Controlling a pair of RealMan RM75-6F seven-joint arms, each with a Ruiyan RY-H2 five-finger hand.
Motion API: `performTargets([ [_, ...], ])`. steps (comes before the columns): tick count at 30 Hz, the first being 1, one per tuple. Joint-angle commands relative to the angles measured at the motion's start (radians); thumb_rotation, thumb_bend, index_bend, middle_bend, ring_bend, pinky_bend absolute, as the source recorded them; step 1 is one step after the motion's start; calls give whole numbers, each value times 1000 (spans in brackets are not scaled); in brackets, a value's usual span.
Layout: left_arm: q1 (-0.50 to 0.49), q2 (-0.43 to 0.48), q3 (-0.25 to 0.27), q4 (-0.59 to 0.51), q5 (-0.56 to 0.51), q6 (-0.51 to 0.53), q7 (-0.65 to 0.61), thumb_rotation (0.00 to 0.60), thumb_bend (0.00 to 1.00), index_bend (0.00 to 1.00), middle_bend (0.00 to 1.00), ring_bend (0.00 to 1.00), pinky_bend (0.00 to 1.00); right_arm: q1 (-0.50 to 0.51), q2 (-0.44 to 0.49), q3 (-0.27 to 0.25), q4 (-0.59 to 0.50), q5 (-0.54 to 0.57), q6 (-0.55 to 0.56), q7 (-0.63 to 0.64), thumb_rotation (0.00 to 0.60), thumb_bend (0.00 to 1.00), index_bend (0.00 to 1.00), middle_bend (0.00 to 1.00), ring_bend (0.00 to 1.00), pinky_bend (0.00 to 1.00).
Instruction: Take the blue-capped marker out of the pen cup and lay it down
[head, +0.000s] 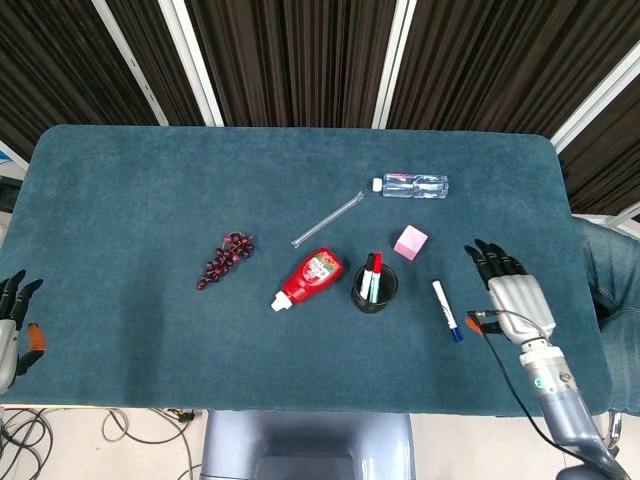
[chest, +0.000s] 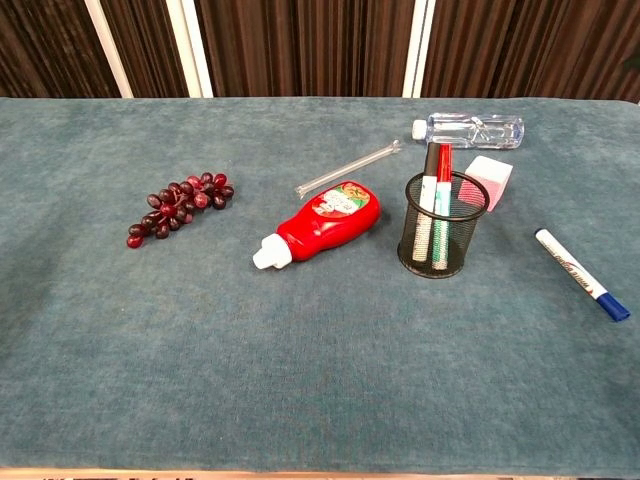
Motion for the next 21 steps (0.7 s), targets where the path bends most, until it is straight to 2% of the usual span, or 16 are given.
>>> performTargets([
  [1, -1, -1, 0, 1, 1, 0, 3, 600, 705, 108, 0, 0, 83, -104, 9, -63, 23, -104, 118, 51, 600, 169, 0, 0, 8, 172],
  [7, 1, -3, 2, 3, 7, 6, 10, 600, 706, 108, 0, 0, 83, -240, -65, -128, 158, -264, 328, 128, 600, 144, 0, 0, 0, 172],
  [9, 1, -2, 1, 4, 8, 7, 11, 600, 706, 108, 0, 0, 83, -267, -84, -140, 198, -281, 357, 141, 600, 139, 0, 0, 0, 172],
  [21, 1, -5, 9, 17, 45, 24, 23, 600, 706, 108, 0, 0, 83, -284, -104, -112, 254, -249, 315, 103, 600, 135, 0, 0, 0, 172],
])
